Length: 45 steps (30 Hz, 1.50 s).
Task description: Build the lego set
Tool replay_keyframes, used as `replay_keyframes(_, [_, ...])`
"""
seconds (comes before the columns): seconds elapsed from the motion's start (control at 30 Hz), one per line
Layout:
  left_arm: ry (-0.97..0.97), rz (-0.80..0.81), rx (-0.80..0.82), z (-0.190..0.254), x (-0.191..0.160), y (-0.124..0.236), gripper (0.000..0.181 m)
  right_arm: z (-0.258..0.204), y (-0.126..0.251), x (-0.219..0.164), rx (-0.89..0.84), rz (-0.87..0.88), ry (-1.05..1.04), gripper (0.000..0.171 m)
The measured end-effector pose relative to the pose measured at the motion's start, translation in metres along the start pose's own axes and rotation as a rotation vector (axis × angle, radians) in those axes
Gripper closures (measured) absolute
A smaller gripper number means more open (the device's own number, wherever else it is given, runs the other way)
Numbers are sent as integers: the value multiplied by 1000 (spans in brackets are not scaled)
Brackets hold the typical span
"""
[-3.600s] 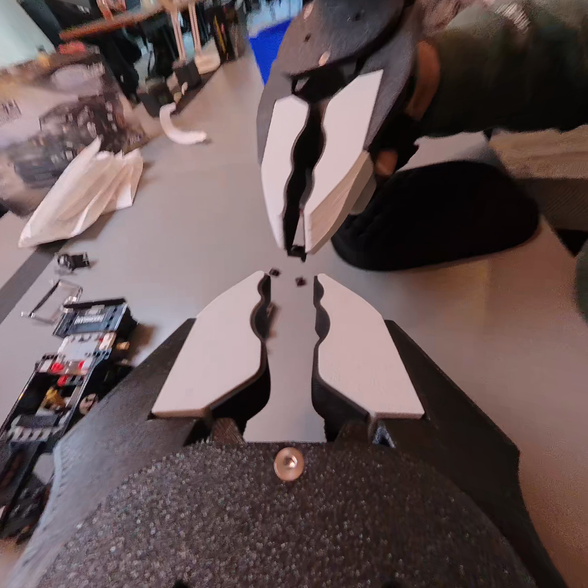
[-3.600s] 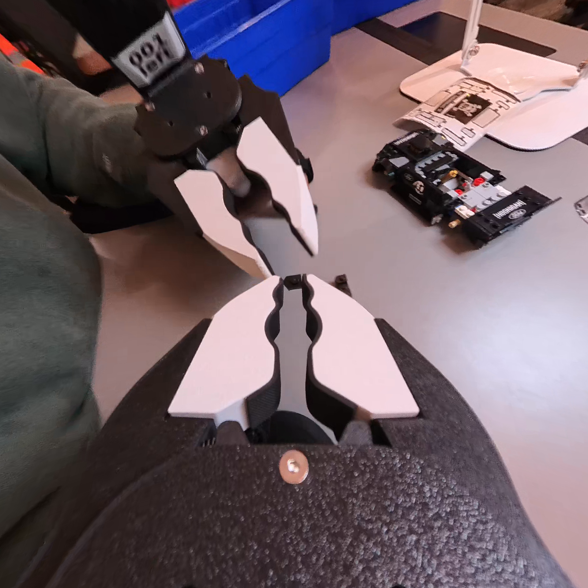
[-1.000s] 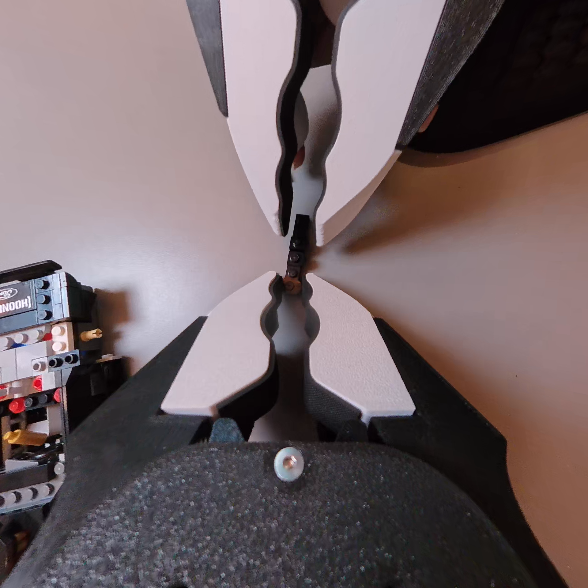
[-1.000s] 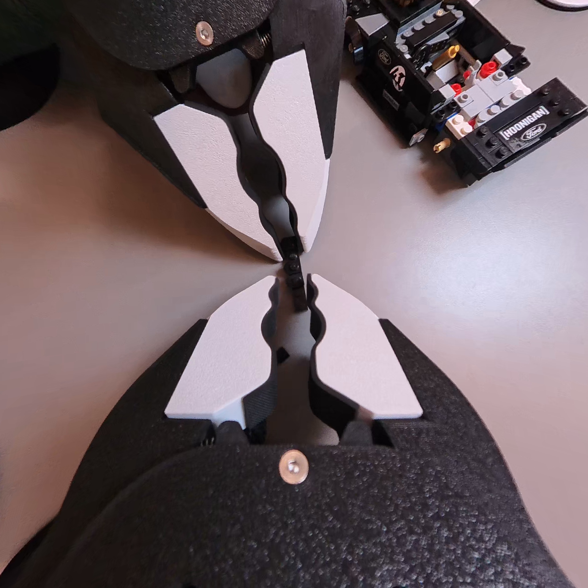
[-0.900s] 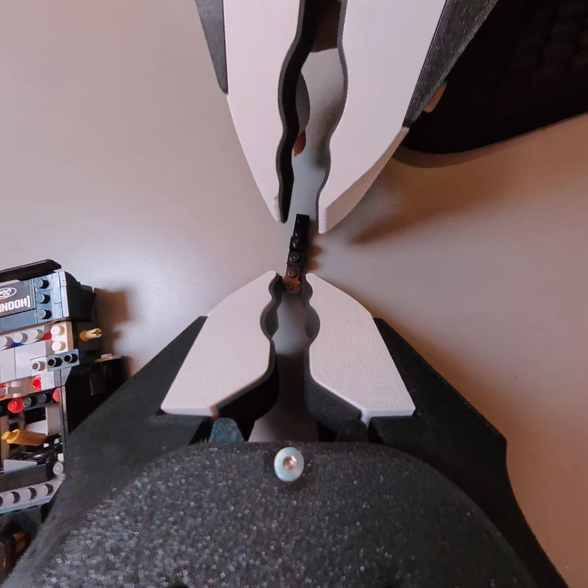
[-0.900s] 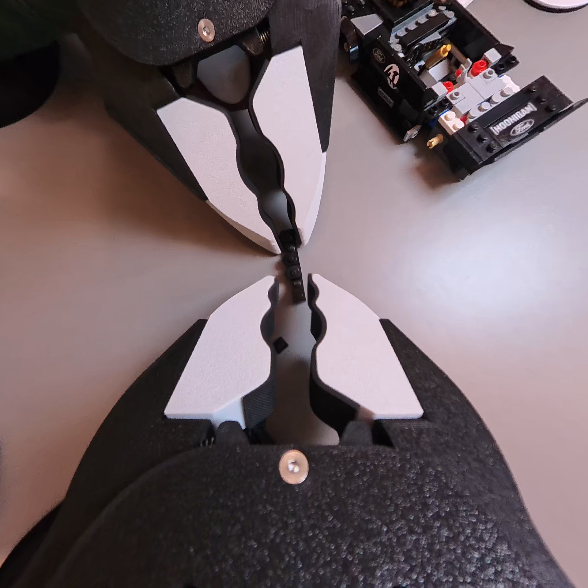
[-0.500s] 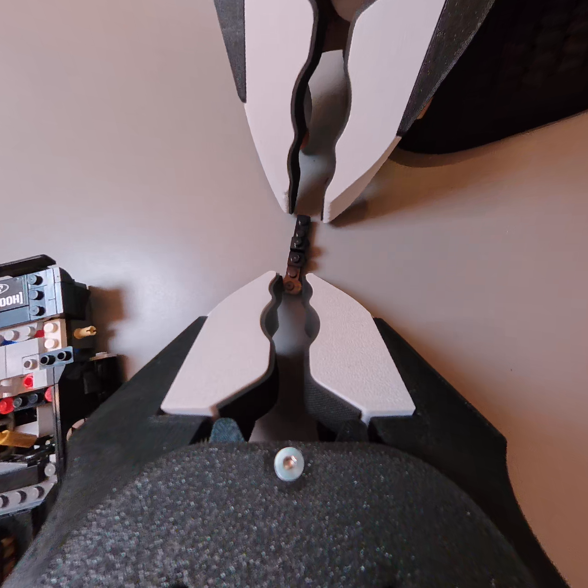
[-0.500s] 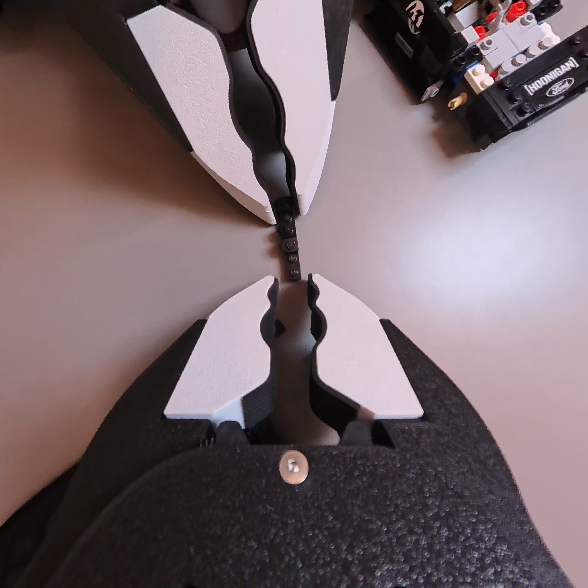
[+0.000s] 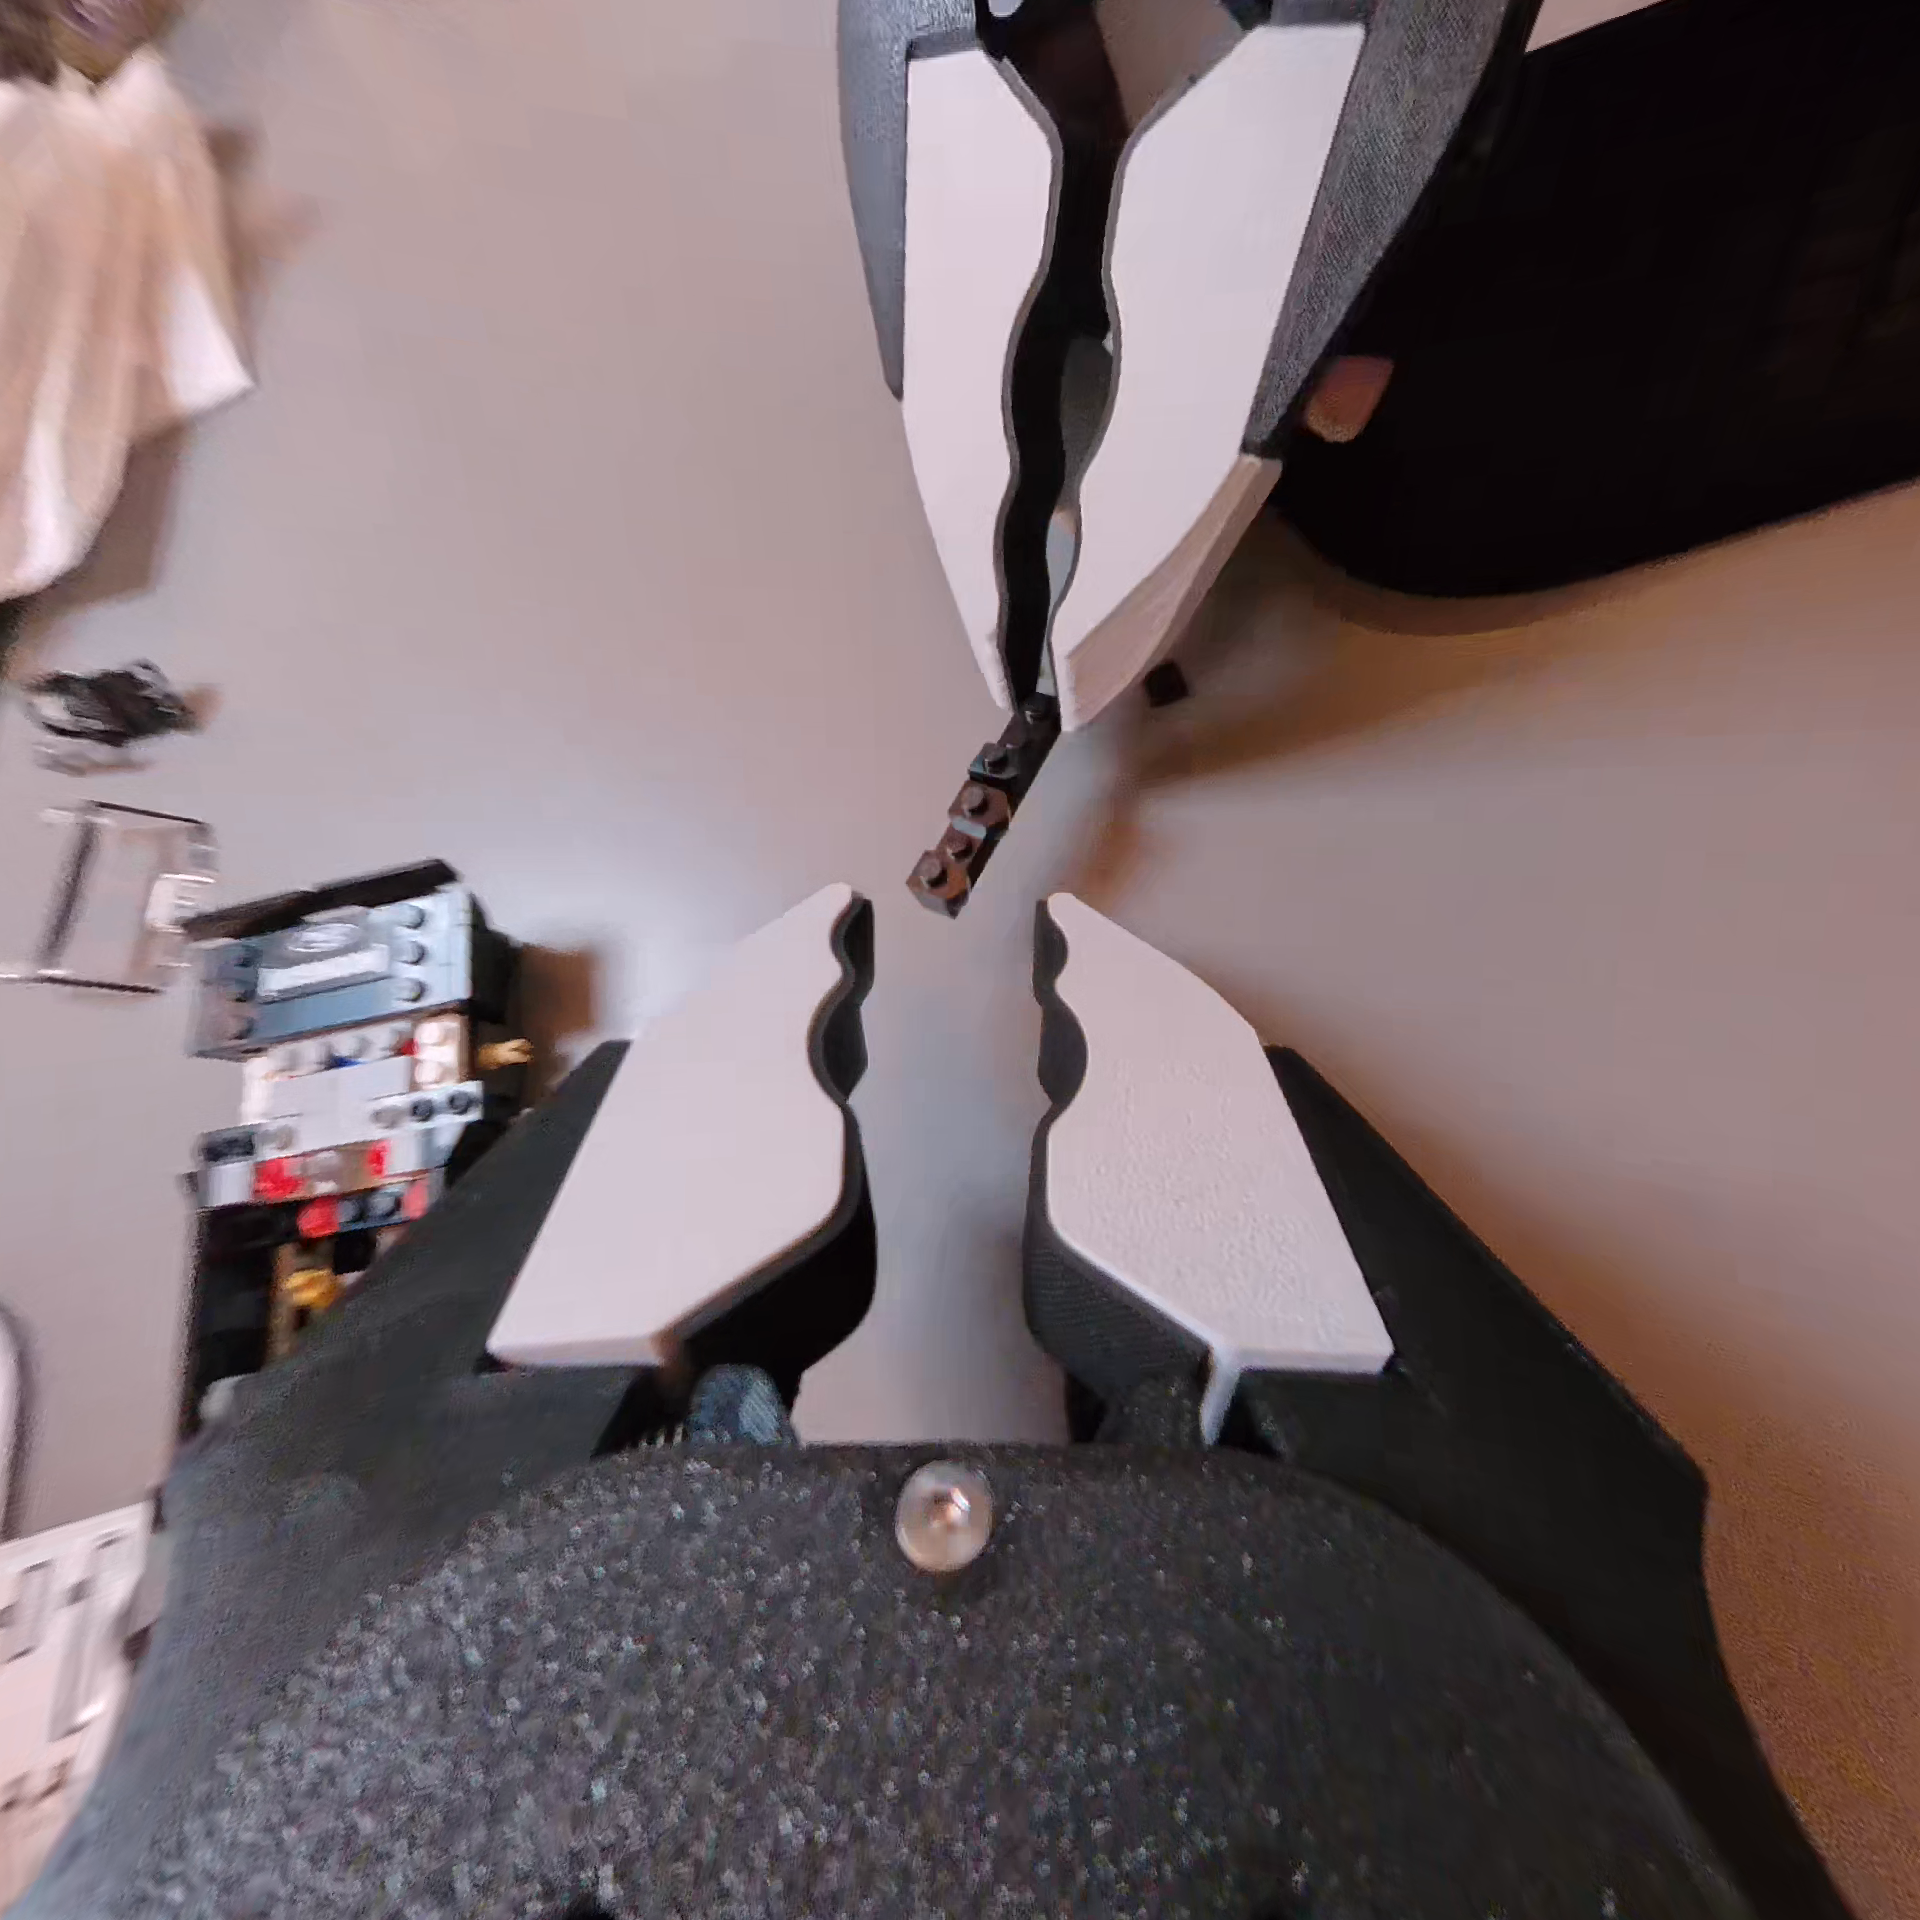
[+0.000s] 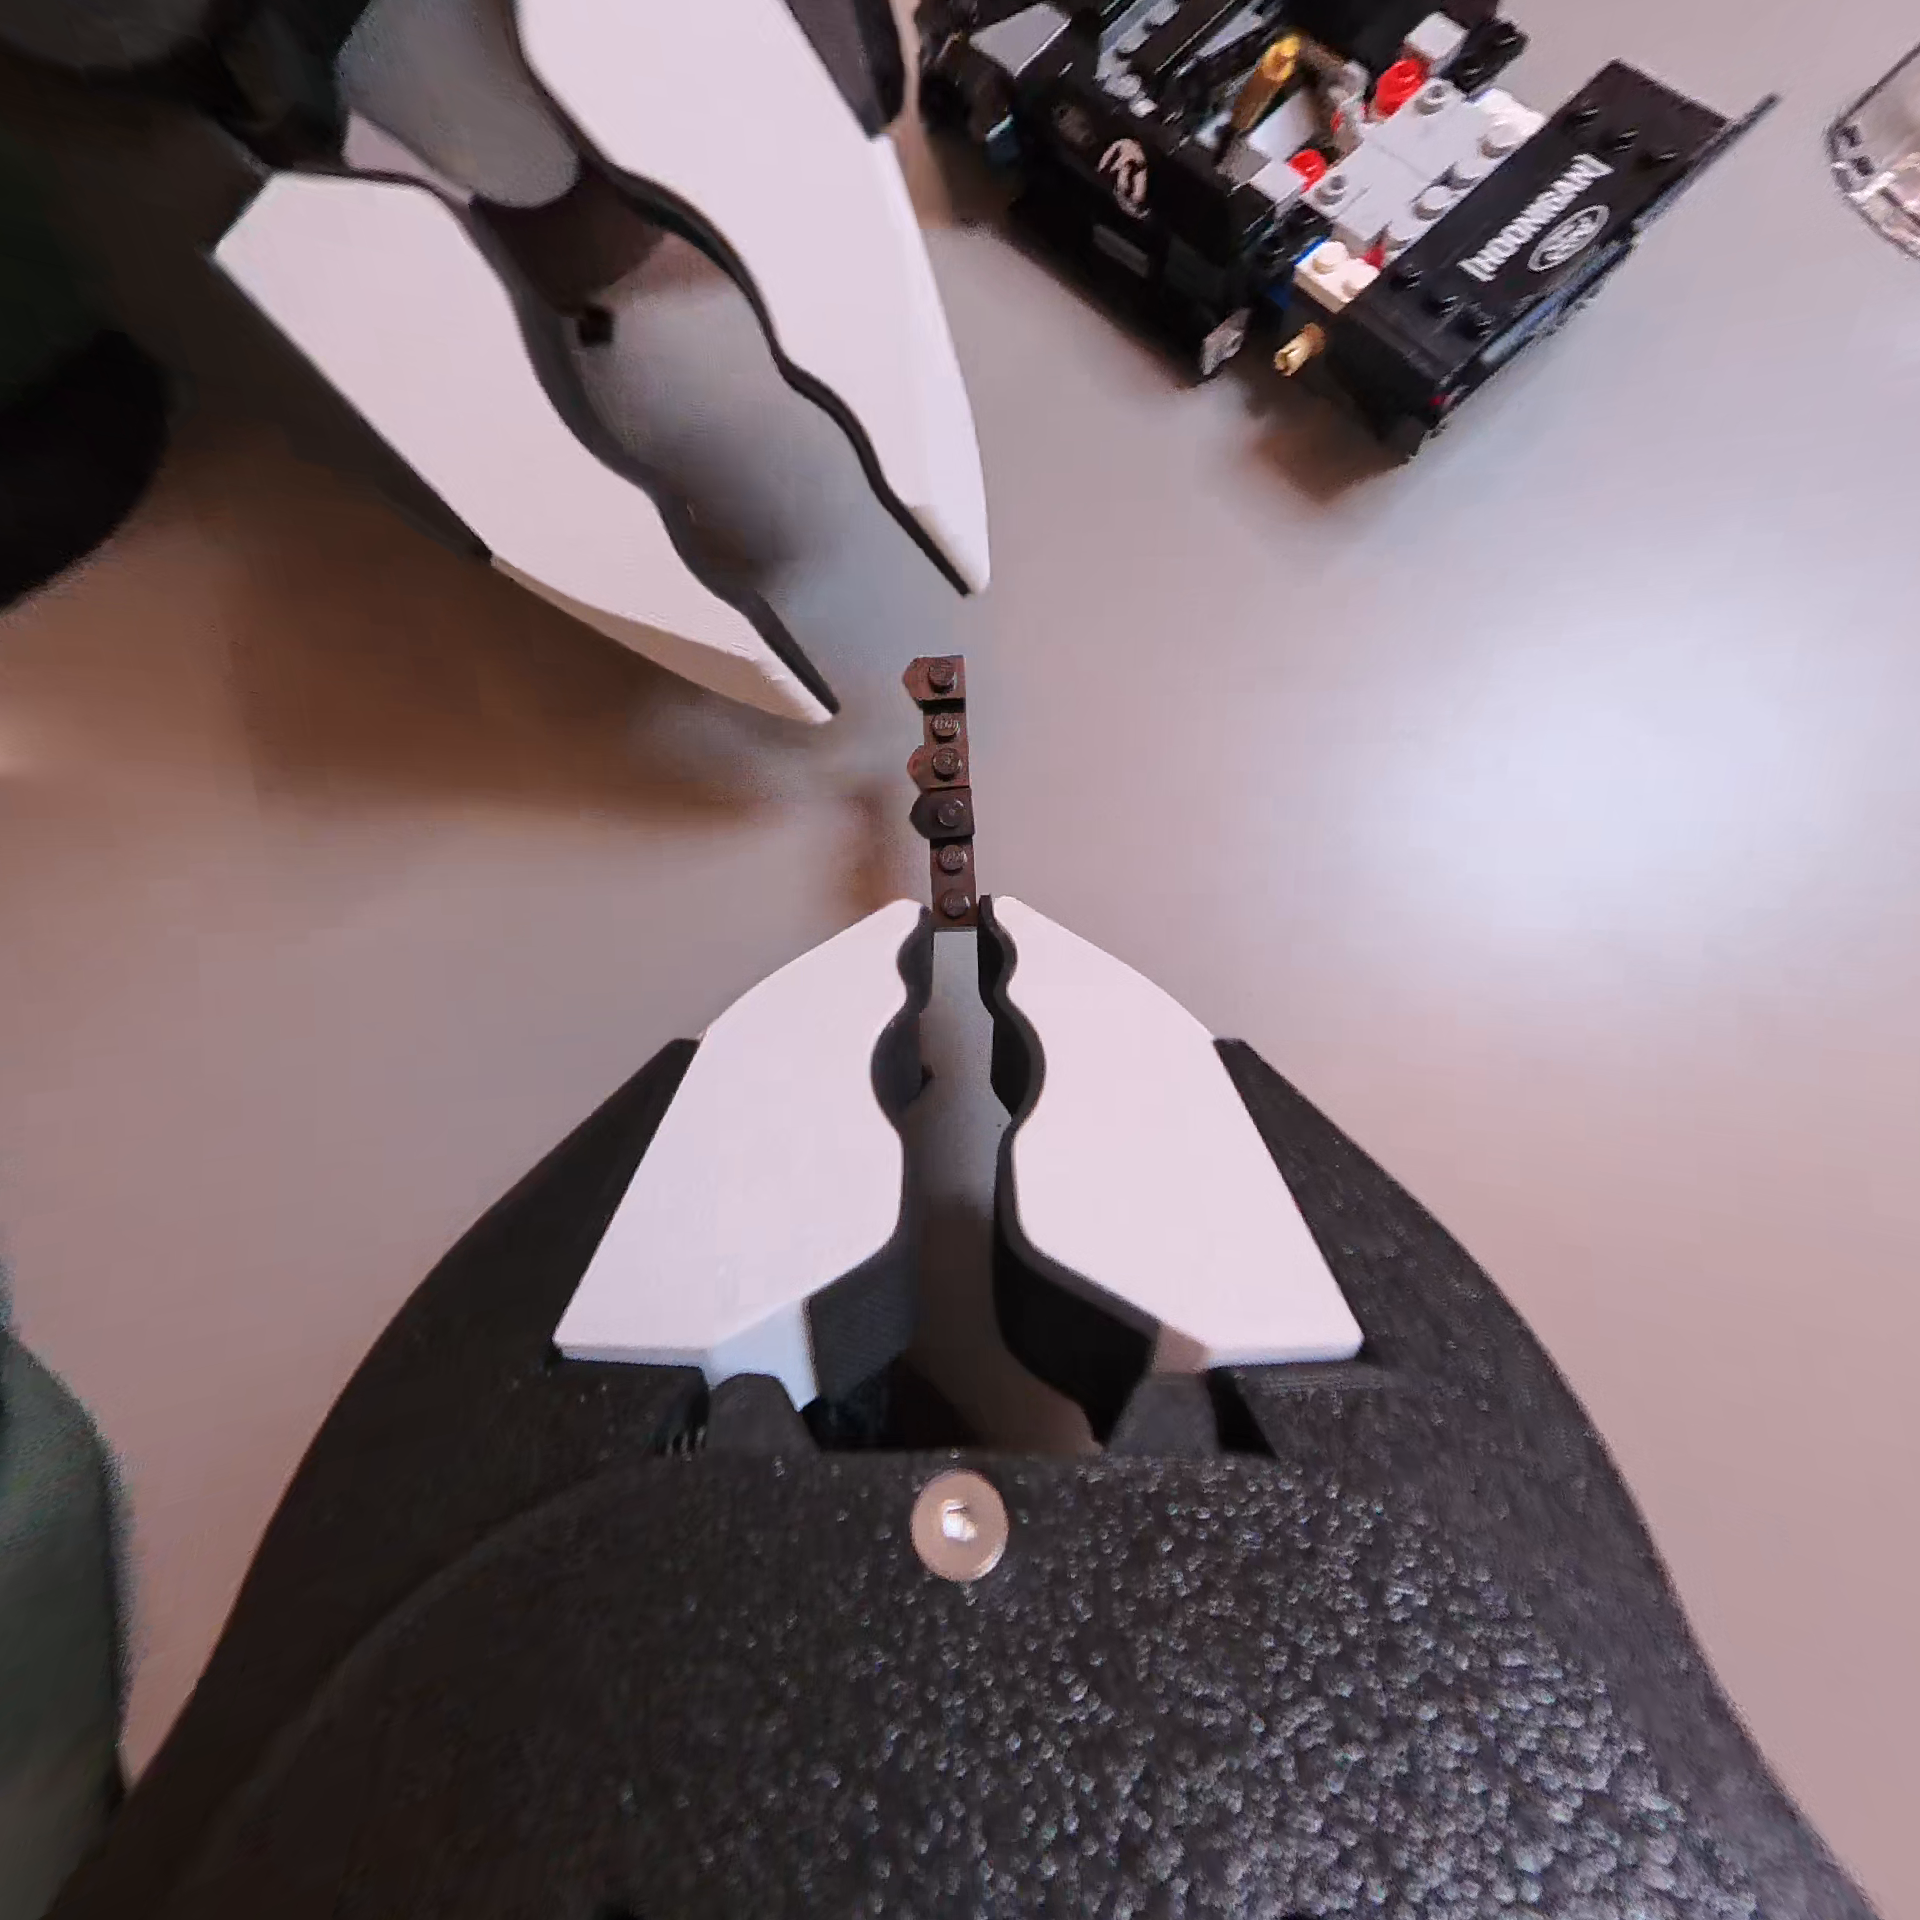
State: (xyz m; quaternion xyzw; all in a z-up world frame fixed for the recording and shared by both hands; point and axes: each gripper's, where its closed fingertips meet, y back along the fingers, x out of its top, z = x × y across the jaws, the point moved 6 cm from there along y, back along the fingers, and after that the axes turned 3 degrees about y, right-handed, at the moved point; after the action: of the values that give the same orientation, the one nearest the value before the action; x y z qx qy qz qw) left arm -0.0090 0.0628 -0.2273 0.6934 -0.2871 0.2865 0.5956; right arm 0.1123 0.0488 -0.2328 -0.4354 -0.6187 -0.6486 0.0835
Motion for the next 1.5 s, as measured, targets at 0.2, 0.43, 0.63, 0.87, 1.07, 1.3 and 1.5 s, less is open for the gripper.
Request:
replay_keyframes(0.2, [-286,3,312,4,26,8,152,6,16,16,34,28,-109,163])
replay_keyframes(0.43, [-415,-33,493,10,44,11,149,9,33,38,41,19,-156,163])
replay_keyframes(0.63, [-492,-84,557,14,49,12,152,6,35,47,94,-7,-180,163])
replay_keyframes(0.87, [-556,-133,564,19,47,9,157,2,34,52,138,-35,-187,163])
replay_keyframes(1.07, [-576,-134,568,20,46,7,163,2,33,51,152,-47,-199,163])
replay_keyframes(1.3, [-599,-137,569,19,46,7,167,2,33,50,183,-36,-231,163])
replay_keyframes(1.5, [-588,-140,540,20,46,7,167,0,34,49,203,-43,-242,163])
